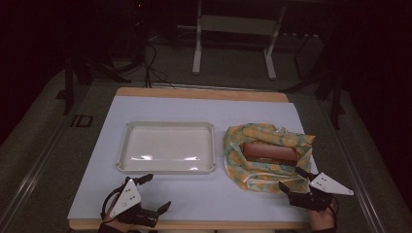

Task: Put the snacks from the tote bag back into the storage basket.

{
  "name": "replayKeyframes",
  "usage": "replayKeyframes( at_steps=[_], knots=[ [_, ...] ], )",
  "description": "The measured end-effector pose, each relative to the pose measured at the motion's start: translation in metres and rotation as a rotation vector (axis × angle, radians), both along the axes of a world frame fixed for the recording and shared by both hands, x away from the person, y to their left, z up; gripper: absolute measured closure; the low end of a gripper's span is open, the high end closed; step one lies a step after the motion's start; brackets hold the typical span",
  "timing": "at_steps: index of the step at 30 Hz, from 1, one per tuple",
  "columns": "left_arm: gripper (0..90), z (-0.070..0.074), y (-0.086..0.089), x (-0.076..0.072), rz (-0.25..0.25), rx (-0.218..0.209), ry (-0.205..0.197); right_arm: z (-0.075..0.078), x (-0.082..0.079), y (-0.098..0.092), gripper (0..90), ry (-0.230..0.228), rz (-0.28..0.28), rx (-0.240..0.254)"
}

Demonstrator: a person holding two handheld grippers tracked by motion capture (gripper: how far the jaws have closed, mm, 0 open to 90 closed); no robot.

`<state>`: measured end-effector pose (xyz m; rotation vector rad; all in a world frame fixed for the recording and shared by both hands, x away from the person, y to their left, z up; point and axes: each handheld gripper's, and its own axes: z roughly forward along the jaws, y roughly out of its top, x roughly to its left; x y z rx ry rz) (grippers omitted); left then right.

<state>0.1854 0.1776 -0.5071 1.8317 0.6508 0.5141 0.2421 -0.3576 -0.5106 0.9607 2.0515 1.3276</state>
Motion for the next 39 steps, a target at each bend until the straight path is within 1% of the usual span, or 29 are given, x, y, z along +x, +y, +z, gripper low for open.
replayKeyframes(
  at_steps=[1,2,4,5,6,7,8,10,11,13,14,16,17,20,22,24,28,29,30,31,34,35,38,39],
  knots=[
    [1.3,0.001,0.001,-0.001,0.001,-0.005,-0.003,0.0,0.0,0.0,14.5,0.0,0.0,0.0],
    [1.3,0.001,0.003,-0.003,-0.001,-0.018,0.001,0.002,-0.001,-0.002,14.4,-0.005,0.009,-0.015],
    [1.3,0.0,0.004,-0.003,-0.005,-0.017,0.005,0.002,0.0,-0.003,14.4,-0.01,0.015,-0.023],
    [1.3,-0.001,0.005,-0.004,-0.008,-0.014,0.012,0.005,0.001,-0.005,14.4,-0.021,0.066,-0.042],
    [1.3,-0.001,0.005,-0.004,-0.01,-0.011,0.016,0.005,0.001,-0.005,14.4,-0.021,0.066,-0.042],
    [1.3,-0.001,0.006,-0.005,-0.009,-0.011,0.015,0.006,0.002,-0.006,14.4,-0.019,0.082,-0.048],
    [1.3,0.0,0.007,-0.006,-0.009,-0.018,0.009,0.007,0.002,-0.008,14.3,-0.008,0.095,-0.058],
    [1.3,0.001,0.008,-0.008,-0.012,-0.023,0.002,0.007,0.003,-0.01,13.8,0.02,0.109,-0.059],
    [1.3,0.001,0.008,-0.008,-0.013,-0.026,-0.001,0.007,0.003,-0.01,13.6,0.022,0.122,-0.063],
    [1.3,0.0,0.009,-0.01,-0.018,-0.018,-0.002,0.007,0.002,-0.01,12.9,0.047,0.141,-0.062],
    [1.3,0.0,0.009,-0.011,-0.024,-0.01,-0.002,0.007,0.002,-0.01,12.8,0.046,0.135,-0.071],
    [1.3,-0.001,0.01,-0.013,-0.029,-0.004,0.0,0.008,0.002,-0.011,12.8,0.062,0.142,-0.076],
    [1.3,-0.001,0.01,-0.013,-0.031,-0.003,-0.001,0.008,0.002,-0.012,12.8,0.075,0.143,-0.079],
    [1.3,-0.001,0.011,-0.013,-0.032,-0.01,-0.002,0.009,0.003,-0.015,12.8,0.109,0.171,-0.086],
    [1.3,-0.001,0.011,-0.012,-0.037,-0.013,0.0,0.008,0.003,-0.017,12.7,0.141,0.189,-0.09],
    [1.3,-0.002,0.01,-0.012,-0.046,-0.005,0.002,0.008,0.004,-0.019,12.7,0.155,0.197,-0.087],
    [1.3,-0.002,0.007,-0.01,-0.06,0.001,0.004,0.008,0.004,-0.02,12.7,0.174,0.209,-0.113],
    [1.3,-0.003,0.007,-0.01,-0.06,0.001,0.005,0.008,0.004,-0.018,12.9,0.205,0.248,-0.123],
    [1.3,-0.003,0.007,-0.01,-0.06,0.001,0.007,0.008,0.004,-0.017,12.9,0.212,0.26,-0.135],
    [1.3,-0.003,0.007,-0.01,-0.062,0.001,0.01,0.008,0.004,-0.016,12.9,0.21,0.268,-0.146],
    [1.3,-0.004,0.007,-0.009,-0.064,0.0,0.013,0.008,0.004,-0.013,13.1,0.236,0.321,-0.159],
    [1.3,-0.004,0.007,-0.009,-0.065,0.0,0.013,0.008,0.004,-0.012,13.1,0.239,0.336,-0.163],
    [1.3,-0.004,0.007,-0.009,-0.068,0.001,0.016,0.011,0.003,-0.009,13.1,0.253,0.373,-0.157],
    [1.3,-0.004,0.007,-0.009,-0.069,0.001,0.017,0.011,0.003,-0.009,13.1,0.251,0.383,-0.158]
  ],
)
